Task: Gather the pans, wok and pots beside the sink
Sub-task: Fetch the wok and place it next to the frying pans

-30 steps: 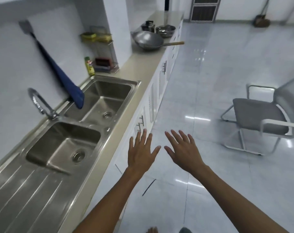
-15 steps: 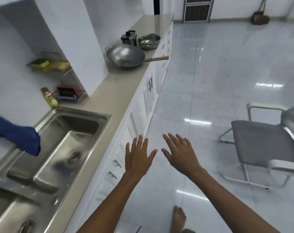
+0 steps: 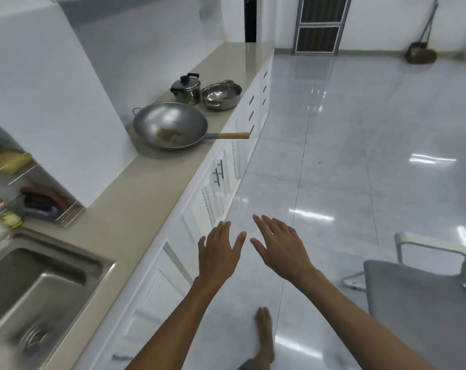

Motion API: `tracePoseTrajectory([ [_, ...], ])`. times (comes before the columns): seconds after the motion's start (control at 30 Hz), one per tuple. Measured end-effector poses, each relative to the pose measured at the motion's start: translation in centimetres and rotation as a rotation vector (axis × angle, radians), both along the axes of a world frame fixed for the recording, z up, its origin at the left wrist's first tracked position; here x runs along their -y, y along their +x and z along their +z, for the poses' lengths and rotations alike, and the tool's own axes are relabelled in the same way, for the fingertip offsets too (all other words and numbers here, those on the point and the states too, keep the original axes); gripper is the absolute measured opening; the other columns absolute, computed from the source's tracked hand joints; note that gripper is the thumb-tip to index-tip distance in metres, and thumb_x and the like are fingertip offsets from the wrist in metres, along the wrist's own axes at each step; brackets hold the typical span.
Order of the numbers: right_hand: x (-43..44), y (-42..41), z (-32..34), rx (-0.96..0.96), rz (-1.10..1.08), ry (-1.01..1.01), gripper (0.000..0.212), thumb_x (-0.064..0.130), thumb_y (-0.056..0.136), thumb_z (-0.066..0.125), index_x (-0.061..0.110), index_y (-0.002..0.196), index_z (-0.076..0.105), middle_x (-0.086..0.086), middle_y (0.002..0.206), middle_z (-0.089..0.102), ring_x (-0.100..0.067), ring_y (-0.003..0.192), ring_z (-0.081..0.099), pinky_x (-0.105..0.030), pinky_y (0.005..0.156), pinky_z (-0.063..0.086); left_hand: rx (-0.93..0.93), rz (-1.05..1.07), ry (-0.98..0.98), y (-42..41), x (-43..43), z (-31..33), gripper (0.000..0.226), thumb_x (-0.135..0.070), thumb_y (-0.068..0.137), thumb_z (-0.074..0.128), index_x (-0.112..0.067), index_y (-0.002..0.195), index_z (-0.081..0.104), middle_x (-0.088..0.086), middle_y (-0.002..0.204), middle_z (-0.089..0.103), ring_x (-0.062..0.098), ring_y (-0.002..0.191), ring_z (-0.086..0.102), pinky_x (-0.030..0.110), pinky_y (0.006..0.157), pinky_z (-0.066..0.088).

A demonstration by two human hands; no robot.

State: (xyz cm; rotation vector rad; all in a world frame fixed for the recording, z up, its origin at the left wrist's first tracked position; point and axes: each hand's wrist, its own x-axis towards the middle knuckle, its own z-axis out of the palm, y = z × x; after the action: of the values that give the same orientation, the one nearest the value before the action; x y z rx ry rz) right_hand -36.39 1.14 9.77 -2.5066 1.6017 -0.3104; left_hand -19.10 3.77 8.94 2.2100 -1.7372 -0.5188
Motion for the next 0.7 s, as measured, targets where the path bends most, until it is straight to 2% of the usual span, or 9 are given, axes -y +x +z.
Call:
tracePoseTrajectory([
  [0.13, 11.2, -1.8, -0.3, -0.01, -0.007, 0.002, 0.063, 0.056, 0.102, 0.032, 0.025, 0.156, 0.025, -0.003, 0.156, 0.042, -0.025, 0.14, 0.044, -0.042, 0.111, 0.04, -0.054, 0.08, -0.004, -1.5, 11.2, -0.8, 0.073, -0.071, 0.096, 0.026, -0.027, 0.154, 0.034, -0.002, 0.163, 0.036, 0.022, 0.151, 0.033, 0.05, 0.125, 0.018],
  [0.37, 28.6, -1.9, 1.3, 0.037, 0.031, 0.028, 0.064, 0.058, 0.1, 0.036, 0.022, 0.153, 0.032, -0.001, 0.15, 0.051, -0.025, 0.131, 0.054, -0.041, 0.106, 0.045, -0.125, 0.217, 0.0, -2.0, 27.4, 0.5, 0.072, -0.07, 0.096, 0.029, -0.026, 0.152, 0.038, 0.0, 0.158, 0.045, 0.027, 0.143, 0.046, 0.053, 0.121, 0.031],
  [0.57, 42.8, 1.8, 0.7, 0.072, 0.217, -0.001, 0.065, 0.06, 0.099, 0.034, 0.021, 0.15, 0.035, -0.003, 0.146, 0.055, -0.027, 0.126, 0.058, -0.043, 0.101, 0.05, -0.094, 0.389, 0.012, -0.6, 39.1, -0.3, 0.071, -0.071, 0.096, 0.028, -0.027, 0.151, 0.041, -0.002, 0.156, 0.048, 0.028, 0.141, 0.048, 0.054, 0.122, 0.028],
  [0.7, 51.7, 4.4, -0.9, 0.093, 0.371, -0.045, 0.057, 0.054, 0.099, 0.042, 0.017, 0.142, 0.044, -0.005, 0.134, 0.063, -0.029, 0.112, 0.066, -0.041, 0.089, 0.055, -0.155, 0.549, 0.007, 0.6, 46.1, -2.4, 0.072, -0.072, 0.095, 0.028, -0.026, 0.148, 0.044, -0.001, 0.152, 0.053, 0.028, 0.136, 0.053, 0.05, 0.117, 0.033],
])
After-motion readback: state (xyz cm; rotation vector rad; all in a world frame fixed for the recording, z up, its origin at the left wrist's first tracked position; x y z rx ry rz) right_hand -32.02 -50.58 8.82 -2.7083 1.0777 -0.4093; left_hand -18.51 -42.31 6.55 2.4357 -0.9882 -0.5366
